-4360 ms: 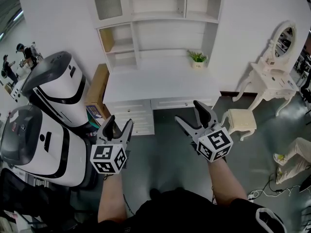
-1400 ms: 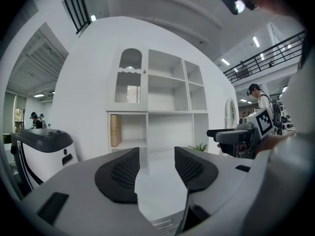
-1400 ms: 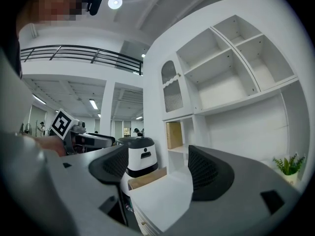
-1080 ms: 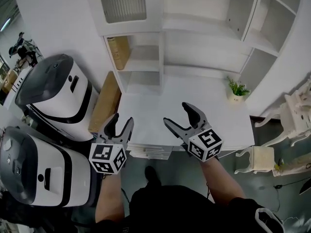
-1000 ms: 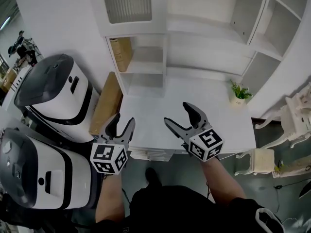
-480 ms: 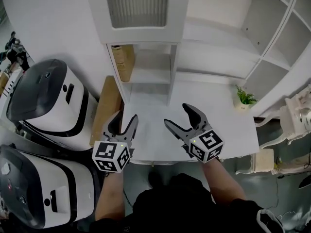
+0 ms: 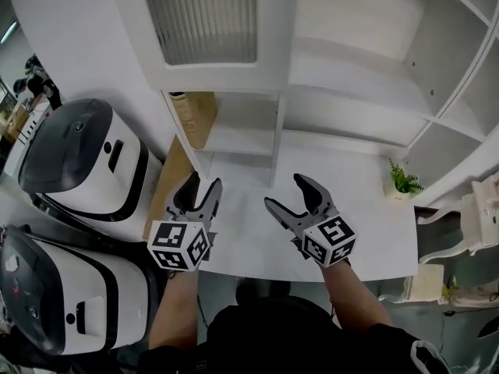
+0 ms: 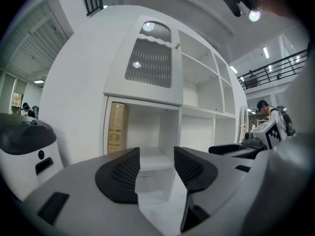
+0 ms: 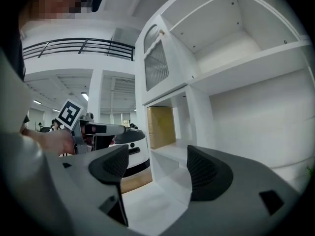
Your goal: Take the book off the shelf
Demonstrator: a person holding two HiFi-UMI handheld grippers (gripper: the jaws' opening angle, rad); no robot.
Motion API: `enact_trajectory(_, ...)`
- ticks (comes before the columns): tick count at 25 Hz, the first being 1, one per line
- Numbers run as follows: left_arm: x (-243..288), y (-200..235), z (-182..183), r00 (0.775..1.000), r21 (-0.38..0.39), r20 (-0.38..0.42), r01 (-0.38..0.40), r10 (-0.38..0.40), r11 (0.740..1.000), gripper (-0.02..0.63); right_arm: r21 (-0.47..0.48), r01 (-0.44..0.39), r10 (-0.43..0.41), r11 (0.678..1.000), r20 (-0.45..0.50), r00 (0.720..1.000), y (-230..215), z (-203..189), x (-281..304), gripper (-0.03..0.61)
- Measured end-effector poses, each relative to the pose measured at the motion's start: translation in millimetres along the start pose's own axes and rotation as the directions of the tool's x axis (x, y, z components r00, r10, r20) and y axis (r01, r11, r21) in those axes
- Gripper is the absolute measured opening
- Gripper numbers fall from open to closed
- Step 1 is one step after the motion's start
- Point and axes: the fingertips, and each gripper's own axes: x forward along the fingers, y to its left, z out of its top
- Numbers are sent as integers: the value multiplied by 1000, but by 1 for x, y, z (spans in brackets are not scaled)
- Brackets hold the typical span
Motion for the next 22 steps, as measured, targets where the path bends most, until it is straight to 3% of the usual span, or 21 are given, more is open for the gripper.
enact_trajectory(6,26,3,2,995,-25,-25,-96,95,995,224,30,-52,53,998,-12,999,-40,-7,8,379)
enact_trajectory(11,48,15,3,991,-24,-47,-128,126,992,232,21,-78,79,997,-22,997,-50,-2,20,379)
enact_trajectory(15,67,40,10,987,-20,-30,-160,159,987,244,-22,-63,62,998,-12,998,-55,12,29,379)
enact_trajectory(22,93,85,16,985,9,-40,-170,170,985,258,-7,-4,4,1000,-2,1000,-61,23,51,379)
